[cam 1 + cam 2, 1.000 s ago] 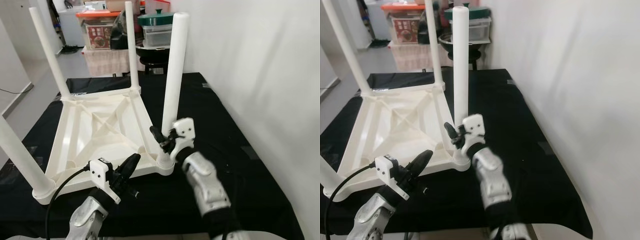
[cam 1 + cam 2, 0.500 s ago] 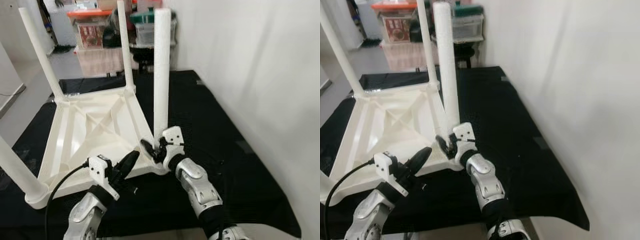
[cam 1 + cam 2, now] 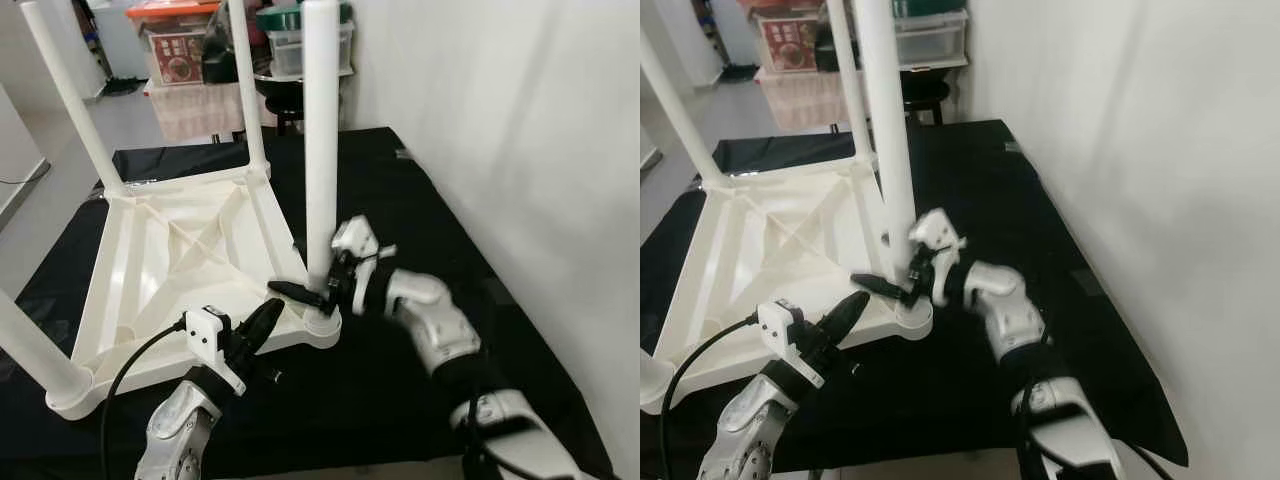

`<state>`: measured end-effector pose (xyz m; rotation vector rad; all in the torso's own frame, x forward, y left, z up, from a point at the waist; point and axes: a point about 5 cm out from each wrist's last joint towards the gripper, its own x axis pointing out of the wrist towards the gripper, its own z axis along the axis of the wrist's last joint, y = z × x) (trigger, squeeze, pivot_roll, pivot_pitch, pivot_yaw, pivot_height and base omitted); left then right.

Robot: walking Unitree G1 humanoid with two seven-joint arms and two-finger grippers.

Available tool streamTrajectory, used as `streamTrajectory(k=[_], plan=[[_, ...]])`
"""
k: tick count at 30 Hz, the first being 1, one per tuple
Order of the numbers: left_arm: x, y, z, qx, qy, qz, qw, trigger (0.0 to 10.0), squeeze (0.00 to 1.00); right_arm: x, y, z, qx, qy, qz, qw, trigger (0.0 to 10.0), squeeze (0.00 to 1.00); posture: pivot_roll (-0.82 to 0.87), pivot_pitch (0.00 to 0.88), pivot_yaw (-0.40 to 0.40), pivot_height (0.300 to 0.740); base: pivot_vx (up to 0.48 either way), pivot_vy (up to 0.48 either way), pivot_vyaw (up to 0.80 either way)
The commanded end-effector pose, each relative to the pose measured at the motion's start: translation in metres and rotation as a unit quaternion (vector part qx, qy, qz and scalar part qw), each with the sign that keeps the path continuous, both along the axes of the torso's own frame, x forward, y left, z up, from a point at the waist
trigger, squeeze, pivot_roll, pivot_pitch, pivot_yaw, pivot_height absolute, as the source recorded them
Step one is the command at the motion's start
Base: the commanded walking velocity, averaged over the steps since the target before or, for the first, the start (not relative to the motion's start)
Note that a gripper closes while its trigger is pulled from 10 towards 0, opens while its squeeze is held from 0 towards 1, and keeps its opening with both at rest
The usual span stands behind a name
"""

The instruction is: Building children table

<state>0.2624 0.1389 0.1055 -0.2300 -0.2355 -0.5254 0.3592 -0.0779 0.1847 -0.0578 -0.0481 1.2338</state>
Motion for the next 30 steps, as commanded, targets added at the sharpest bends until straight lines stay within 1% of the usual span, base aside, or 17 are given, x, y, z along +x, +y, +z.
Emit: streamTrajectory(k=[1, 6, 12, 13, 15, 16, 17, 19, 20, 21, 22, 23, 24, 25, 27, 28, 30], plan=[[0.001, 0.003, -0.002, 0.001, 0.003, 0.007, 1.000, 10.0, 0.00, 0.000, 0.001, -0.008, 0.004, 0.023, 0.018, 1.000, 0.0, 0.00, 0.05, 0.000, -0.009, 0.740, 0.000, 0.000, 0.00], [0.000, 0.004, -0.003, 0.003, 0.003, 0.010, 1.000, 10.0, 0.00, 0.000, -0.002, -0.007, 0.007, 0.035, 0.036, 0.999, 0.0, 0.00, 0.05, 0.000, -0.007, 0.740, 0.000, 0.000, 0.00], [0.000, 0.005, -0.003, 0.004, 0.003, 0.010, 1.000, 10.0, 0.00, -0.001, -0.008, -0.012, 0.008, 0.036, 0.021, 0.999, 0.0, 0.00, 0.05, 0.000, -0.003, 0.740, 0.000, 0.000, 0.00], [0.000, 0.005, -0.003, 0.004, 0.003, 0.009, 1.000, 10.0, 0.00, -0.003, -0.013, -0.017, 0.006, 0.037, 0.013, 0.999, 0.0, 0.00, 0.05, 0.000, -0.002, 0.740, 0.000, 0.000, 0.00], [-0.001, 0.005, -0.003, 0.004, 0.004, 0.009, 1.000, 10.0, 0.00, -0.004, -0.017, -0.021, 0.006, 0.037, 0.012, 0.999, 0.0, 0.00, 0.05, 0.000, -0.002, 0.740, 0.000, 0.000, 0.00], [-0.001, 0.005, -0.003, 0.003, 0.004, 0.009, 1.000, 10.0, 0.00, -0.006, -0.023, -0.028, -0.008, 0.033, 0.006, 0.999, 0.0, 0.00, 0.04, 0.000, 0.000, 0.740, 0.000, 0.000, 0.00], [-0.001, 0.005, -0.003, 0.003, 0.004, 0.009, 1.000, 10.0, 0.00, -0.006, -0.023, -0.028, -0.008, 0.033, 0.006, 0.999, 0.0, 0.00, 0.04, 0.000, 0.000, 0.740, 0.000, 0.000, 0.00], [-0.003, 0.005, -0.002, 0.002, 0.003, 0.008, 1.000, 10.0, 0.00, -0.012, -0.033, -0.049, -0.041, 0.047, -0.062, 0.996, 0.0, 0.00, 0.04, 0.000, -0.011, 0.740, 0.000, 0.000, 0.00], [-0.003, 0.005, -0.002, 0.002, 0.003, 0.008, 1.000, 10.0, 0.00, -0.012, -0.033, -0.049, -0.041, 0.047, -0.062, 0.996, 0.0, 0.00, 0.04, 0.000, -0.011, 0.740, 0.000, 0.000, 0.00], [-0.004, 0.005, -0.002, 0.001, 0.003, 0.007, 1.000, 10.0, 0.00, -0.015, -0.031, -0.068, -0.064, 0.053, -0.199, 0.977, 0.0, 0.00, 0.04, 0.000, -0.018, 0.740, 0.000, 0.000, 0.00], [-0.004, 0.005, -0.002, 0.001, 0.003, 0.007, 1.000, 10.0, 0.00, -0.015, -0.031, -0.068, -0.064, 0.053, -0.199, 0.977, 0.0, 0.00, 0.04, 0.000, -0.018, 0.740, 0.000, 0.000, 0.00], [-0.005, 0.005, -0.002, 0.001, 0.003, 0.007, 1.000, 10.0, 0.00, -0.033, -0.020, -0.088, -0.058, 0.093, -0.288, 0.951, 0.0, 0.00, 0.03, 0.000, -0.008, 0.740, 0.000, 0.000, 0.00], [-0.005, 0.005, -0.002, 0.001, 0.003, 0.007, 1.000, 10.0, 0.00, -0.033, -0.020, -0.088, -0.058, 0.093, -0.288, 0.951, 0.0, 0.00, 0.03, 0.000, -0.008, 0.740, 0.000, 0.000, 0.00], [-0.005, 0.006, -0.002, 0.001, 0.003, 0.007, 1.000, 10.0, 0.00, -0.047, -0.011, -0.097, -0.058, 0.104, -0.340, 0.933, 0.0, 0.00, 0.03, 0.000, 0.002, 0.740, 0.000, 0.000, 0.00], [-0.005, 0.006, -0.002, 0.001, 0.003, 0.007, 1.000, 10.0, 0.00, -0.047, -0.011, -0.097, -0.058, 0.104, -0.340, 0.933, 0.0, 0.00, 0.03, 0.000, 0.002, 0.740, 0.000, 0.000, 0.00], [-0.005, 0.006, -0.002, 0.001, 0.004, 0.006, 1.000, 10.0, 0.00, -0.053, -0.003, -0.101, -0.055, 0.116, -0.362, 0.923, 0.0, 0.00, 0.02, 0.000, 0.014, 0.740, 0.000, 0.000, 0.00], [-0.004, 0.005, -0.003, -0.002, 0.009, -0.001, 1.000, 10.0, 0.00, -0.046, 0.009, -0.097, -0.058, 0.107, -0.353, 0.928, 0.0, 0.00, 0.02, 0.000, 0.012, 0.740, 0.000, 0.000, 0.00]])
